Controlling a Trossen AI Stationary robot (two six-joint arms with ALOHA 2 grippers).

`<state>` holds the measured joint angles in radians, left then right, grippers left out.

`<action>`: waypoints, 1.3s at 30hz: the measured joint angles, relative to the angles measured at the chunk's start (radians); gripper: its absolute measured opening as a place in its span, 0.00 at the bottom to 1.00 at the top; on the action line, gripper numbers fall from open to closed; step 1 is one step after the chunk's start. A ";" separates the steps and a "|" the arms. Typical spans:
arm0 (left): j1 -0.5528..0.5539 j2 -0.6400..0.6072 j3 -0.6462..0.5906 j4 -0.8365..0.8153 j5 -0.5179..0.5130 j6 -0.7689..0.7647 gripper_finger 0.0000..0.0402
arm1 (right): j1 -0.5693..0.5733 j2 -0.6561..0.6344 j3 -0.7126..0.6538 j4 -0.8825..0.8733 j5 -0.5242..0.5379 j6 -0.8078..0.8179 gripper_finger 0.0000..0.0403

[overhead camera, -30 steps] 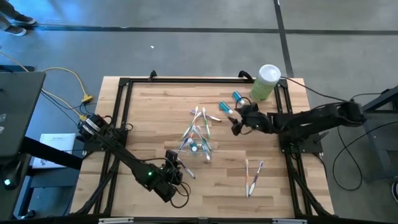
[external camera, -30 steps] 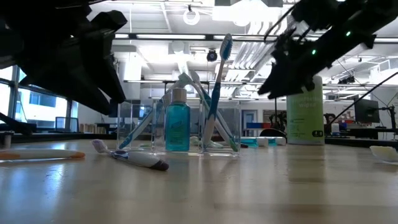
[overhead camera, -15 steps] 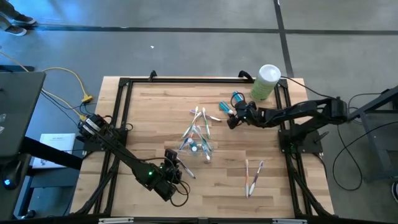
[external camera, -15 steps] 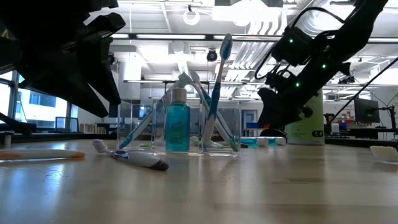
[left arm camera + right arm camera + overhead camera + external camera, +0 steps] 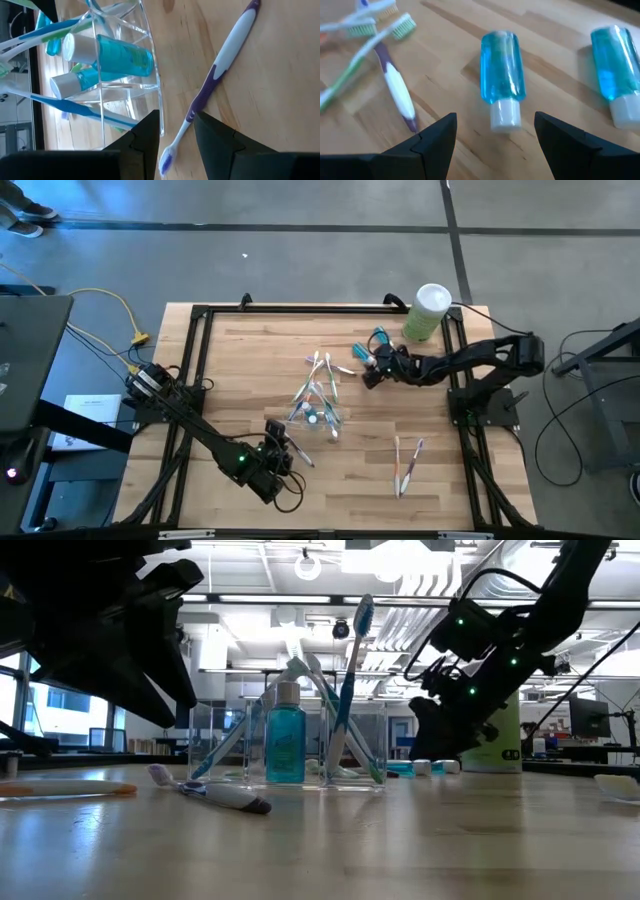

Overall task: Pick & Place toothbrushing station
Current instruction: Put the mouthwash into the center of the transparent organizer

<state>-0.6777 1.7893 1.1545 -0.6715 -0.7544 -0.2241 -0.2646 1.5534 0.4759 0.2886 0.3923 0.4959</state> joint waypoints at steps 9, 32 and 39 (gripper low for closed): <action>0.000 0.000 0.000 0.023 0.022 0.000 0.29 | -0.012 0.097 0.000 0.062 0.005 -0.028 0.64; 0.008 0.000 0.000 -0.009 0.023 -0.011 0.29 | 0.074 0.064 -0.001 0.073 0.163 -0.239 0.21; 0.008 -0.003 0.000 -0.010 0.020 -0.012 0.29 | 0.314 -0.164 -0.001 -0.003 0.333 -0.356 0.21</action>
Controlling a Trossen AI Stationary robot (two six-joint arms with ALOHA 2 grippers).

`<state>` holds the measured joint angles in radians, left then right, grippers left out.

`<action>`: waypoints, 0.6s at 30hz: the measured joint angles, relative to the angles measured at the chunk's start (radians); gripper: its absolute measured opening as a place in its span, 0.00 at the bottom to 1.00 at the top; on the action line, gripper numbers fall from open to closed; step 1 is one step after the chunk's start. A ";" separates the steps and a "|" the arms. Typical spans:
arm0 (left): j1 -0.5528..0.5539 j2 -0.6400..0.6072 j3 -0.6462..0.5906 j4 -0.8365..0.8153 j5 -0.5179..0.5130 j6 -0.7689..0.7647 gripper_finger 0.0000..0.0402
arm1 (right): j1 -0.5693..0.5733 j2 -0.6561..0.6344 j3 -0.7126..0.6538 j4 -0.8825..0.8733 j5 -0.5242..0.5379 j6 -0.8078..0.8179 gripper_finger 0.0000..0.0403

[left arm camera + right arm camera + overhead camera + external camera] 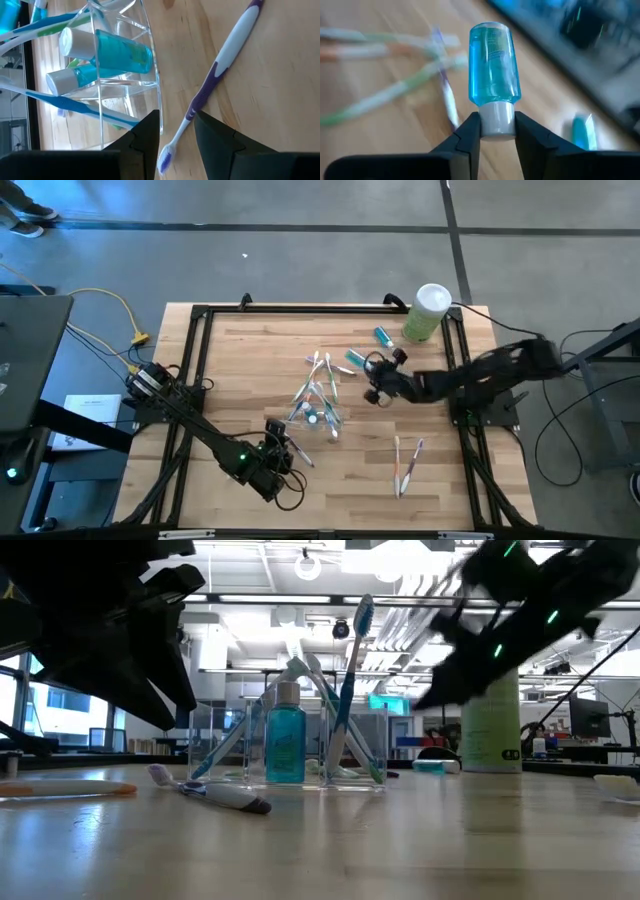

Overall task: Pick & Place toothbrushing station
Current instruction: Put the mouthwash into the center of the transparent organizer

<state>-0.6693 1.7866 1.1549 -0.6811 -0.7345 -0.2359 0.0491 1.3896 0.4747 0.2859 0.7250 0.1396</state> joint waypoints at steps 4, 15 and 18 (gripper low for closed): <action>0.000 0.000 0.000 0.001 0.000 0.000 0.29 | 0.202 -0.126 0.007 0.005 0.226 -0.172 0.21; -0.026 0.000 0.000 0.039 0.000 -0.054 0.29 | 0.587 -0.100 0.199 0.117 0.536 -0.484 0.21; -0.040 0.000 0.000 0.042 0.001 -0.092 0.29 | 0.629 -0.021 0.269 0.121 0.581 -0.578 0.21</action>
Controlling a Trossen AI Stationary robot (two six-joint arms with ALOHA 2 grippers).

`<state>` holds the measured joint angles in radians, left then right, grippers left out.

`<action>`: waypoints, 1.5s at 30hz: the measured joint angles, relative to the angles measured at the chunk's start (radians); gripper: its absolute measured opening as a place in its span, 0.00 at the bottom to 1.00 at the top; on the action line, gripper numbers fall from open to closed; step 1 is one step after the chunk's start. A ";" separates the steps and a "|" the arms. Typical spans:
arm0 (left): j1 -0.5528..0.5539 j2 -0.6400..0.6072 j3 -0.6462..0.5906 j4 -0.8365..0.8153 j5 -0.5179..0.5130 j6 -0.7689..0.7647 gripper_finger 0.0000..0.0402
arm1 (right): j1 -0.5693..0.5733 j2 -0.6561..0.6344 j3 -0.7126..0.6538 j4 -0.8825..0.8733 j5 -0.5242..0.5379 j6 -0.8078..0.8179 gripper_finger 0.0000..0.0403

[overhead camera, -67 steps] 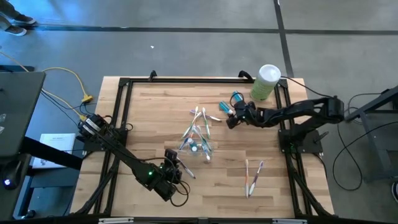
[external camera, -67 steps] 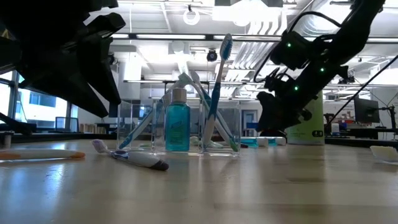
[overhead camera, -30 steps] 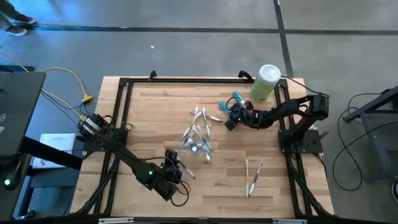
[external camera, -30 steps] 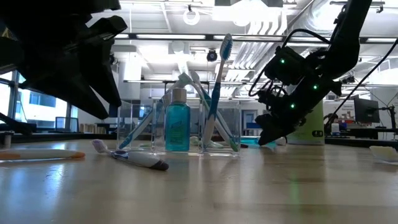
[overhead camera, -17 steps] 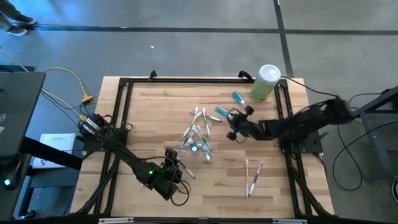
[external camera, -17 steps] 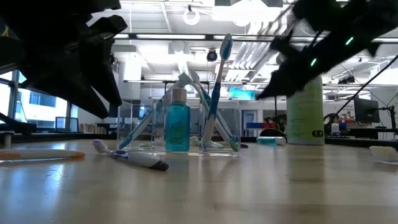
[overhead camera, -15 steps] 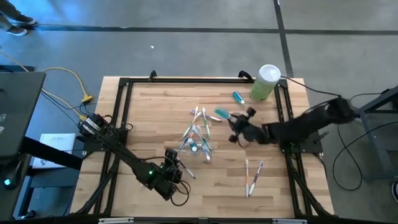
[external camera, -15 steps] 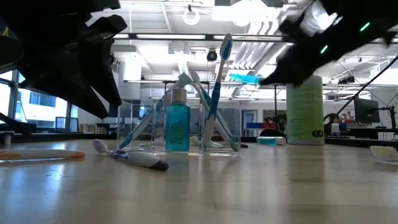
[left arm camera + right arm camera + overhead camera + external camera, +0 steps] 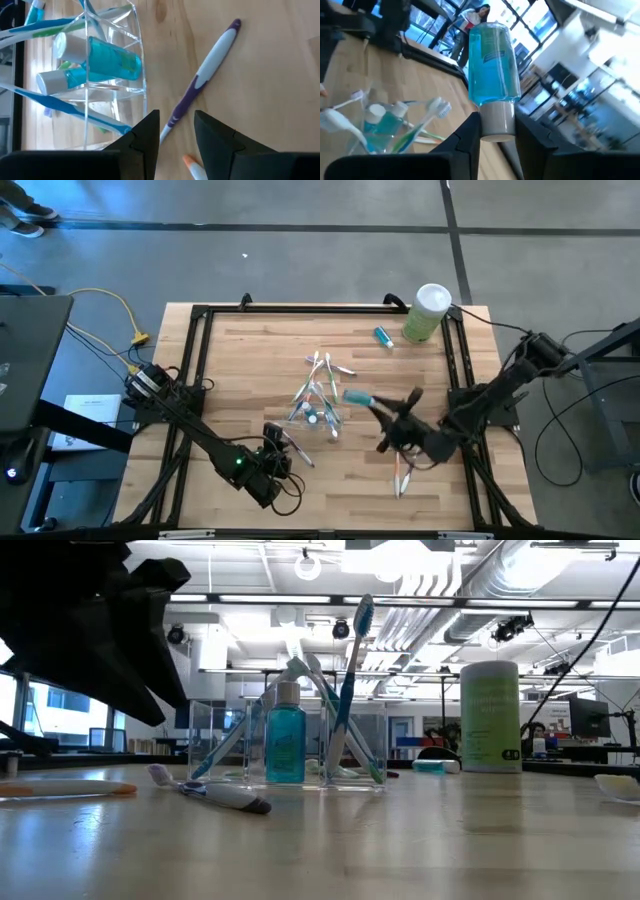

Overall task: Pick & Place toothbrushing station
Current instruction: Put the mouthwash into the center of the transparent organizer

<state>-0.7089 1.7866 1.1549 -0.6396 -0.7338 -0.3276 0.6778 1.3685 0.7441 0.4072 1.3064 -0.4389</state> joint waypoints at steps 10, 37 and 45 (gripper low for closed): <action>-0.069 -0.062 0.000 -0.047 -0.089 -0.066 0.28 | 0.027 0.232 0.262 -0.001 0.035 -0.378 0.21; -0.050 -0.474 0.000 0.146 0.155 0.189 0.28 | -0.189 0.338 0.482 -0.380 -0.173 -0.836 0.21; 0.173 -0.588 0.000 0.153 0.413 -0.014 0.28 | -0.110 0.338 0.482 -0.318 -0.197 -0.823 0.21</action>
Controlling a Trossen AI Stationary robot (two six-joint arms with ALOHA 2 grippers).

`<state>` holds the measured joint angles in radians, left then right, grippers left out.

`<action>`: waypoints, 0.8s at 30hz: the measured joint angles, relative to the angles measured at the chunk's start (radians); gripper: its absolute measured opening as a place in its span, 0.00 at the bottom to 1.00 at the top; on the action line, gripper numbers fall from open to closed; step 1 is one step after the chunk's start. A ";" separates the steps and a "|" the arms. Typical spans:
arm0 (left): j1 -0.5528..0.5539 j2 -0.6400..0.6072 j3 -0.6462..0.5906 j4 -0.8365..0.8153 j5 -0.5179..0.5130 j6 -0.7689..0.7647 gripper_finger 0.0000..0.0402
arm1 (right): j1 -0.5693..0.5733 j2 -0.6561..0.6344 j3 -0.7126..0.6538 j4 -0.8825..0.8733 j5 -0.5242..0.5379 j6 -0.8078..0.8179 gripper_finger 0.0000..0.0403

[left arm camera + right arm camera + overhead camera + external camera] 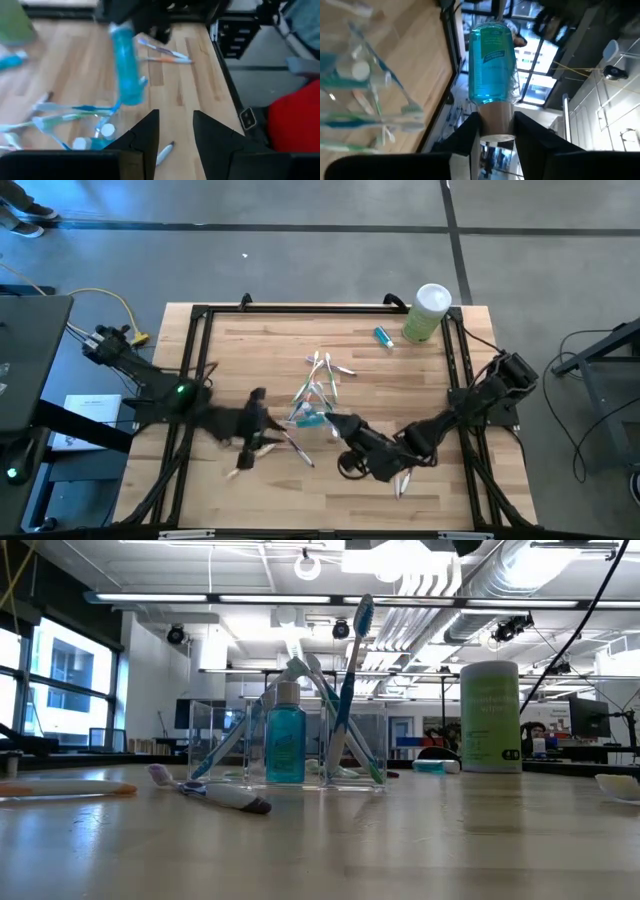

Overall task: Pick & Place toothbrushing station
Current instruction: Put the mouthwash into the center of the transparent organizer

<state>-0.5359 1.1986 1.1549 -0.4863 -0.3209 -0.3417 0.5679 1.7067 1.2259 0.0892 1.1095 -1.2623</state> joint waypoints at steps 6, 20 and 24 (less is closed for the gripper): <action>0.096 0.045 0.000 0.112 0.293 0.086 0.28 | 0.017 0.003 0.000 0.012 0.011 0.056 0.21; 0.155 0.046 0.000 0.154 0.182 -0.054 0.40 | 0.052 0.003 0.000 -0.031 0.010 0.143 0.21; 0.158 0.053 0.000 0.146 0.028 -0.172 0.47 | 0.057 0.003 0.000 -0.031 -0.005 0.142 0.21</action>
<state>-0.3774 1.2519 1.1545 -0.3405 -0.2930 -0.5132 0.6254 1.7096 1.2259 0.0586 1.1050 -1.1202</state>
